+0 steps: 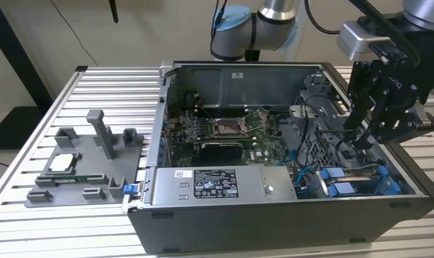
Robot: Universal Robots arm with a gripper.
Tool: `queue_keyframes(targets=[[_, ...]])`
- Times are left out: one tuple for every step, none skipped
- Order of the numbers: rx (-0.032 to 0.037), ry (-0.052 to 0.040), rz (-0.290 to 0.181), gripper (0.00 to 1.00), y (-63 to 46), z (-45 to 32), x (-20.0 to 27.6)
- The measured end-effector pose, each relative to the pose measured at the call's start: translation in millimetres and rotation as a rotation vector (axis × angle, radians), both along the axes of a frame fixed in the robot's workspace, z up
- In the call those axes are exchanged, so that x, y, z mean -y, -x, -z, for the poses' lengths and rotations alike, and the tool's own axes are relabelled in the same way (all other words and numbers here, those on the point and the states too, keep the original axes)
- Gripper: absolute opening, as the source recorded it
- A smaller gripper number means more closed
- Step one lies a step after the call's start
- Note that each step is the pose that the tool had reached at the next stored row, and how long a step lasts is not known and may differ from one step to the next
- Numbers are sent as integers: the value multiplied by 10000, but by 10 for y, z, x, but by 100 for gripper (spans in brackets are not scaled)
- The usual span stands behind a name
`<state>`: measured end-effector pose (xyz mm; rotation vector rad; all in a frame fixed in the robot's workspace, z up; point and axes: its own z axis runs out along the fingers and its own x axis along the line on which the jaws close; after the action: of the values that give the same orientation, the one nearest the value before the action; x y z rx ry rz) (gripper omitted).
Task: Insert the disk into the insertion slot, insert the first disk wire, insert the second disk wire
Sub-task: 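Insert the disk into the insertion slot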
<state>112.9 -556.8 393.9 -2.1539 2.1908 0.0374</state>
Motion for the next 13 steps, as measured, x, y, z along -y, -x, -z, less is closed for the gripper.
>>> queue_keyframes(targets=[[94,0,0,100,8,5,-19],[186,-1,0,100,18,11,-39],[272,0,-1,100,30,15,-58],[354,0,-1,100,42,21,-76],[428,3,-2,100,53,24,-87],[486,12,-8,100,62,26,-94],[536,21,-20,100,69,27,-96],[580,27,-35,100,76,28,-95],[626,31,-42,100,85,28,-95],[677,37,-45,100,100,28,-95],[728,40,-46,100,117,30,-95],[771,42,-47,100,134,31,-95],[807,44,-49,100,149,32,-96]])
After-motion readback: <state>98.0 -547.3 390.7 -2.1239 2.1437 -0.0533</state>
